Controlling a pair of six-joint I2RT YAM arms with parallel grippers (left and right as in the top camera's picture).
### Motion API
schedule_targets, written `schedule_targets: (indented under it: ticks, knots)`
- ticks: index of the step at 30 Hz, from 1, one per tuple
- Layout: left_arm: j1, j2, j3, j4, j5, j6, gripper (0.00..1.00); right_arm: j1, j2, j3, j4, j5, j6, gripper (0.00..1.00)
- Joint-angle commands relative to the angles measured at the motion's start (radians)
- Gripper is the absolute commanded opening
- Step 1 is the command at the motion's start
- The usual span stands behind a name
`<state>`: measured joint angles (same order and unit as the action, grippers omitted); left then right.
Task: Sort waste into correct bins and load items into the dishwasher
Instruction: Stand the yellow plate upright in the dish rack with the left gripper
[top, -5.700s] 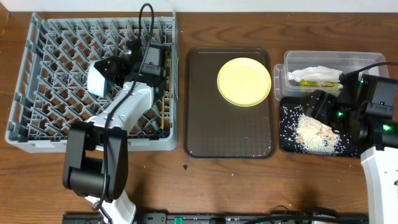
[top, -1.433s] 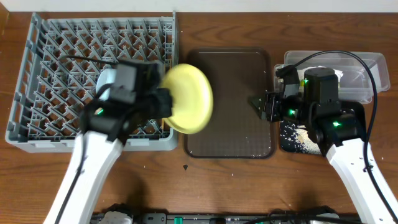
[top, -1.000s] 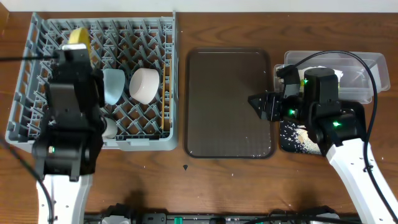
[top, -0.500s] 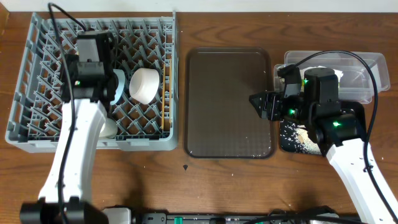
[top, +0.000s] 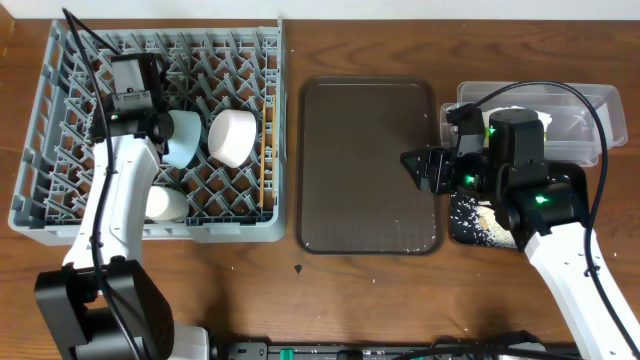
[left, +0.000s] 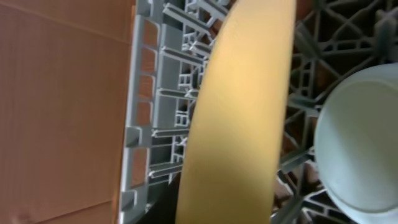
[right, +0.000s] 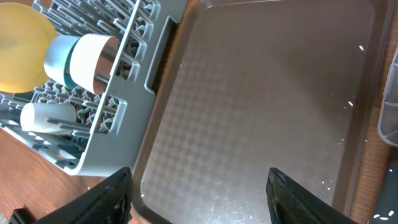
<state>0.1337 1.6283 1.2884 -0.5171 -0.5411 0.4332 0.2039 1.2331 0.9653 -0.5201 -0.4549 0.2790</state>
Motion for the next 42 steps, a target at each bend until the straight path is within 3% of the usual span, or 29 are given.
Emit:
schedule_targets:
  ticks: [1,7,16,20,23,38,42]
  knots:
    - [0.006,0.001,-0.008,0.003,0.052,-0.03,0.22,-0.006,-0.01,0.006,0.001,0.003,-0.014,0.67]
    - [0.007,0.006,-0.008,0.003,0.052,-0.027,0.33,-0.006,-0.01,0.006,0.0,0.003,-0.014,0.66]
    - [0.007,0.006,-0.008,-0.002,0.052,-0.028,0.35,-0.006,-0.01,0.006,0.0,0.003,-0.014,0.66]
    - [-0.003,0.0,-0.008,0.0,0.053,-0.055,0.5,-0.006,-0.01,0.006,0.0,0.002,-0.014,0.67]
    - [-0.029,-0.025,-0.008,-0.002,0.056,-0.108,0.55,-0.006,-0.01,0.006,0.0,0.003,-0.014,0.66]
    - [-0.146,-0.08,-0.008,-0.085,0.159,-0.121,0.55,-0.006,-0.01,0.006,-0.034,0.002,-0.014,0.66]
    - [-0.148,-0.104,-0.007,-0.101,0.16,-0.199,0.56,-0.006,-0.01,0.006,-0.049,0.002,-0.014,0.66]
